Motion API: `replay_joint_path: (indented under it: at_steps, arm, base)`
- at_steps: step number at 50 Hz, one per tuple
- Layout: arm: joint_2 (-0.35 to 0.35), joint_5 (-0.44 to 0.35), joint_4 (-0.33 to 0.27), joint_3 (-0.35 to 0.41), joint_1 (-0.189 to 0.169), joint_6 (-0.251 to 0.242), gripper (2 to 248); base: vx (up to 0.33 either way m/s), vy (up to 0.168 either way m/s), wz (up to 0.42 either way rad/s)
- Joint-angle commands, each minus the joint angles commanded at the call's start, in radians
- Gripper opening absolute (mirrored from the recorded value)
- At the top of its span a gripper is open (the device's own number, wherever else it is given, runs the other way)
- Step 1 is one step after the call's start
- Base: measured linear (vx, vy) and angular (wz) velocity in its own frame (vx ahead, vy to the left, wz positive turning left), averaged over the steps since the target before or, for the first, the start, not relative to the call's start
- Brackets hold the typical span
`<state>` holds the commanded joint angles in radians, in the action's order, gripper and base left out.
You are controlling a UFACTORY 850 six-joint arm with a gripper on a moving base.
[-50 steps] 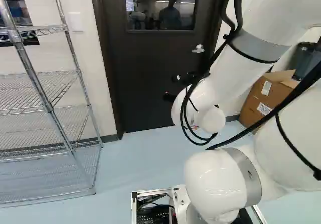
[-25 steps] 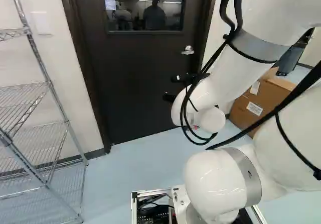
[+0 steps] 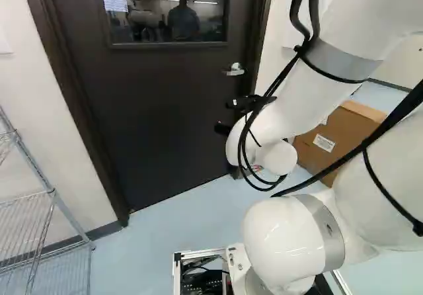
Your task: Open the door and move inside
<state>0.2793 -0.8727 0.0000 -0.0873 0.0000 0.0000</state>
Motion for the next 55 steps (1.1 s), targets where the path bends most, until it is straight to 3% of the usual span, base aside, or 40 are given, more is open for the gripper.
replay_joint_path:
  at_steps: [25,55]
  arm:
    - [0.000,0.000,0.000,0.000,0.000,0.000,247]
    - [0.003,0.000,0.000,-0.019,0.000,0.000,247]
  base:
    - [0.170,0.000,-0.026]
    - [0.005,0.000,-0.001]
